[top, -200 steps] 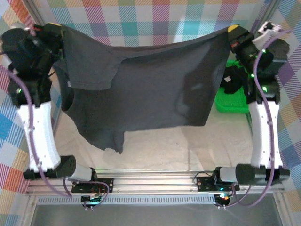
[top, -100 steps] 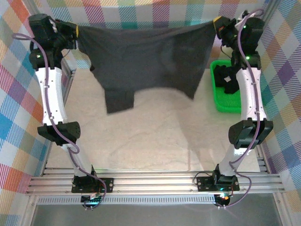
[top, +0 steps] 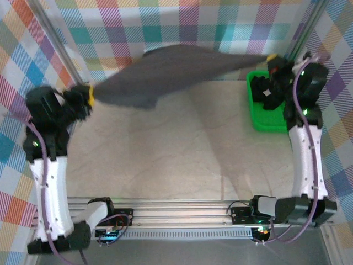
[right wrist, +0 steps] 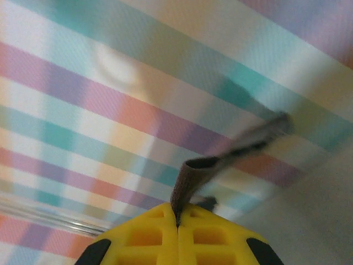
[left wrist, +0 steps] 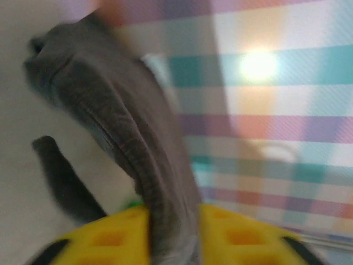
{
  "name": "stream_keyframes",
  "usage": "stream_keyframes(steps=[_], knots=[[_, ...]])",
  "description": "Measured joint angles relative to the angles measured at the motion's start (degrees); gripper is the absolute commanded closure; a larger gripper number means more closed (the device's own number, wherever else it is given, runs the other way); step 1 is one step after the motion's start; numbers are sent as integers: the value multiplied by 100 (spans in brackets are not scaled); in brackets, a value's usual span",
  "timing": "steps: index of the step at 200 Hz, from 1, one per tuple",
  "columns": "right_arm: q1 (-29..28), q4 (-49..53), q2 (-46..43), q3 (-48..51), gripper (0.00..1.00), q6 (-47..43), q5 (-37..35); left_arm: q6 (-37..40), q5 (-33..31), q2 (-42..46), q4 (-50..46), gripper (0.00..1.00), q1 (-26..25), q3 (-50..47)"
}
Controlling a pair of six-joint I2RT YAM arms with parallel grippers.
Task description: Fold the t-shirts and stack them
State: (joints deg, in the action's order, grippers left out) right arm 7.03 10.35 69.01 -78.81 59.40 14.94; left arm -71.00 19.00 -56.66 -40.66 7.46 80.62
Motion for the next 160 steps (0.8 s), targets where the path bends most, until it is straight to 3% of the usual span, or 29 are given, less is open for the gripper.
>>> stream_keyframes(steps=[10, 20, 42, 64, 109, 160], knots=[[-13, 225, -223, 719, 59, -131, -133, 63, -2, 234, -81, 38, -26, -940], [-39, 426, -286, 1346, 52, -306, -251, 179, -42, 216, -192, 36, -26, -1668], [-199, 1019, -120, 2459, 50, -599, -520, 625, -240, -236, -407, 35, -72, -2830], [-713, 1504, -48, 3101, 50, -796, -793, 988, -476, -334, -595, 36, -243, -3445], [-1631, 1502, 146, 3123, 54, -1134, -1051, 1283, -608, -831, -214, 45, -437, -3606], [-1805, 1152, 2114, 2050, 58, -1770, -977, 1416, -778, -2656, 260, 49, -761, -2691]])
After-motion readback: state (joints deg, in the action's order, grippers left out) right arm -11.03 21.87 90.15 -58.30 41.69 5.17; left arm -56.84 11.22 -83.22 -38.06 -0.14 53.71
